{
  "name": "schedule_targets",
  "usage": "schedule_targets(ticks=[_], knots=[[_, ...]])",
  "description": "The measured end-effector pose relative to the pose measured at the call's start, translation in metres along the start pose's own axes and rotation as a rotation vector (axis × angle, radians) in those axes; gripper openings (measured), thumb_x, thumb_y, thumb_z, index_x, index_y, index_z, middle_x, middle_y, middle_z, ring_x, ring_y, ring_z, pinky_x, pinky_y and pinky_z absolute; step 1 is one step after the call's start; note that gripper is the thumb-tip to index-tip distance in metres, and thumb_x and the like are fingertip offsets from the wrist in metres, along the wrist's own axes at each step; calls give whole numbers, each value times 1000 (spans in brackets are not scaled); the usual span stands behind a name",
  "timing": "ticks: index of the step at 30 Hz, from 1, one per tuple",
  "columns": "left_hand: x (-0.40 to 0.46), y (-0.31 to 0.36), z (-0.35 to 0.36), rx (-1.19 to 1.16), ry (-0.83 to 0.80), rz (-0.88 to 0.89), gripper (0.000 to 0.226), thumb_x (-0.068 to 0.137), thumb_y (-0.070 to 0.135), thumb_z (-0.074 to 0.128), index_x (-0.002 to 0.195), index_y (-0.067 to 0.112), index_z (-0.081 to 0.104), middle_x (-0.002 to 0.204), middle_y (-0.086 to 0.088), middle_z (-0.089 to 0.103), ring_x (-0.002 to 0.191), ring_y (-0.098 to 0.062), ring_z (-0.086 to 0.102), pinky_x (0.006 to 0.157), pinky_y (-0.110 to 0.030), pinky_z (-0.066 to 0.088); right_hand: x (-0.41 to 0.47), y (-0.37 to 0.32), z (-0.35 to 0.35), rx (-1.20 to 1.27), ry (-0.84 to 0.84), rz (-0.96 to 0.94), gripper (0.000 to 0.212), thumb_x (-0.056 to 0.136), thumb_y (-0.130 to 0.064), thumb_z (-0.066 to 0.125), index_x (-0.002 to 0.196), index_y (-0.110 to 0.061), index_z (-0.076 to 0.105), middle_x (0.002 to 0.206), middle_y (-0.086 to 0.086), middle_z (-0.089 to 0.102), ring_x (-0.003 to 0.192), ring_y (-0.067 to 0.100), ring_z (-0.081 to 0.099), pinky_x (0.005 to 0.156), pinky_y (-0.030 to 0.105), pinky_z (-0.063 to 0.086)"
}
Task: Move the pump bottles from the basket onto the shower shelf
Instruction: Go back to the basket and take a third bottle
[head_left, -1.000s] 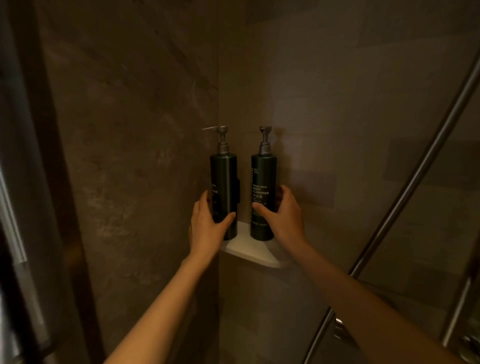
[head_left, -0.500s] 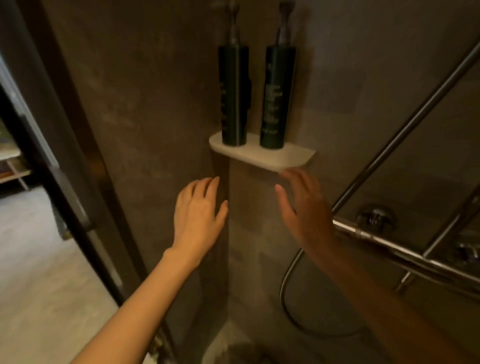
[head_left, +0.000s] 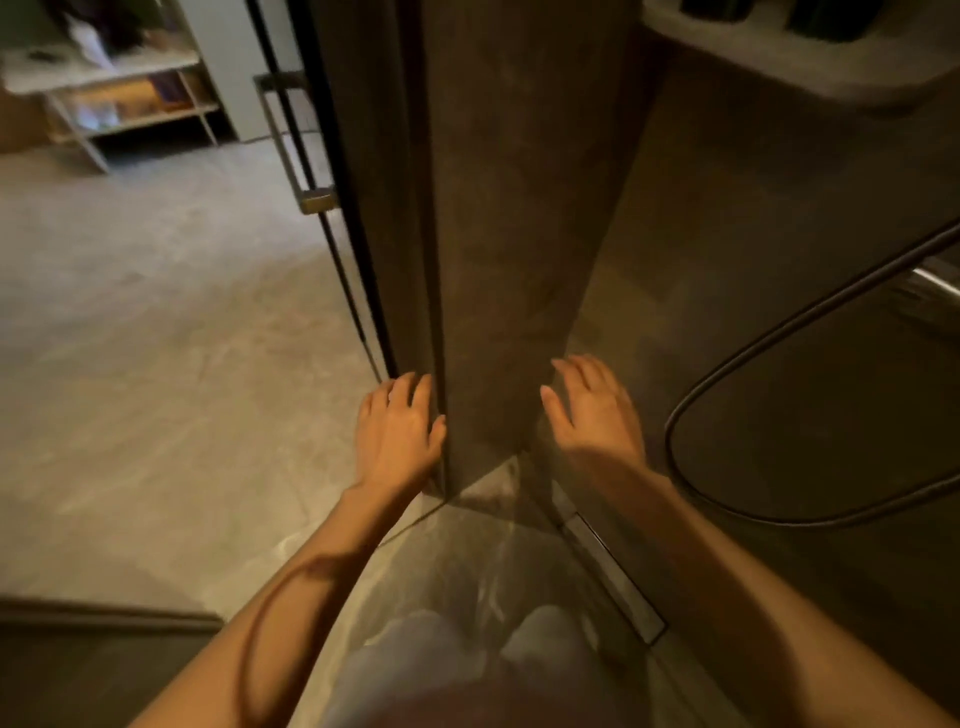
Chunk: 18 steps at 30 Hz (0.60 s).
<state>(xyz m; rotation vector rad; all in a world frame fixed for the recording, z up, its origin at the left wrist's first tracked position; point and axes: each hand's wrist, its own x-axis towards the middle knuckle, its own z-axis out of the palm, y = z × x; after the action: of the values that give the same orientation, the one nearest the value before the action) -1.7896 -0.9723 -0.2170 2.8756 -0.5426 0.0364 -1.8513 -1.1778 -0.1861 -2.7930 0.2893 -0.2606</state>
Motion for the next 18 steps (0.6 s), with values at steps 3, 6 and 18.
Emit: schedule_targets(ticks=[3,6,18], knots=[[-25,-54,2,-31,-25,-135,55,91,39,46,141,15,37,142,-9,45,130,-29,39,108,-41,29,-3,-42,36,13,-111,-49,47,97,-34,40,139,-14,44,147,7,42,140,23,29,114,32,17],[-55,-115,-6,-7,-33,-196,54,90,33,54,137,9,42,137,-15,50,126,-33,44,105,-43,35,-3,-96,72,-8,-197,-166,47,98,-33,40,138,-10,45,146,10,44,139,26,32,115,36,20],[-94,-312,-51,-3,31,-498,51,92,33,49,137,9,43,140,-14,47,128,-32,42,106,-43,32,23,-300,159,171,-295,-379,39,95,-30,47,128,-8,54,128,9,57,122,25,49,101,36,38]])
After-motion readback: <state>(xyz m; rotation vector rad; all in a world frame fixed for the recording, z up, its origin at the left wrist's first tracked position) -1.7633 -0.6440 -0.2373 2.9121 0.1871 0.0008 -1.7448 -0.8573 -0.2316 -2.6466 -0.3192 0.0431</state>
